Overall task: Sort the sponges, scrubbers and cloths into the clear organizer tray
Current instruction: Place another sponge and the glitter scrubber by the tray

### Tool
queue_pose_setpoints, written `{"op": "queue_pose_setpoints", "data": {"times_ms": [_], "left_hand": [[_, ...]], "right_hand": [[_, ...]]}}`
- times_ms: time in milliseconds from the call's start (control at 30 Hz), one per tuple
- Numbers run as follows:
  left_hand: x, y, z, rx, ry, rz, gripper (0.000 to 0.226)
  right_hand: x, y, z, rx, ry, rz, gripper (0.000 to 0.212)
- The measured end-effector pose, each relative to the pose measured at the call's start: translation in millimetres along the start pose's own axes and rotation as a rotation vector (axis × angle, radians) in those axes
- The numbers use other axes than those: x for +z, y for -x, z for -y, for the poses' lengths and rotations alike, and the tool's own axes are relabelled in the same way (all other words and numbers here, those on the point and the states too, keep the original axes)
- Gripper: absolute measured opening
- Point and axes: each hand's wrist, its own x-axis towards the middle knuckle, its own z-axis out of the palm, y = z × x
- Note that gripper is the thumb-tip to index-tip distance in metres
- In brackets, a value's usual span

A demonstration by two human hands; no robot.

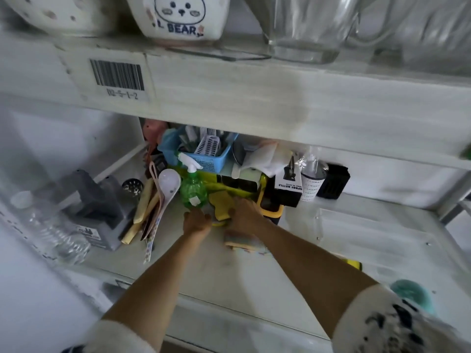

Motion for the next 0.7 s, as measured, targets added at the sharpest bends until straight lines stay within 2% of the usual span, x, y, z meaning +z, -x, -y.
{"op": "queue_pose_setpoints", "data": {"times_ms": [67, 167, 400, 567, 700], "left_hand": [[3, -5, 1, -0.023, 0.025, 0.007, 0.057], [5, -13, 2, -0.042, 0.053, 0.007, 0.052], [8, -23, 1, -0.038, 0.106, 0.007, 0.045], [13, -26, 0, -0.057, 0.141, 0.002, 0.040], [15, -29, -2, -0.128, 0.230, -0.036, 0.036]], "right_hand": [[0, -12, 6, 0.019, -0.029, 0.036, 0.029], [-1, -32, 13, 0.072, -0.074, 0.080, 0.040], [11, -56, 25, 0.156, 0.011, 0.189, 0.047], [41, -95, 8, 0.162, -0.010, 0.238, 0.052], [18, -63, 27, 0.205, -0.105, 0.170, 0.068]]}}
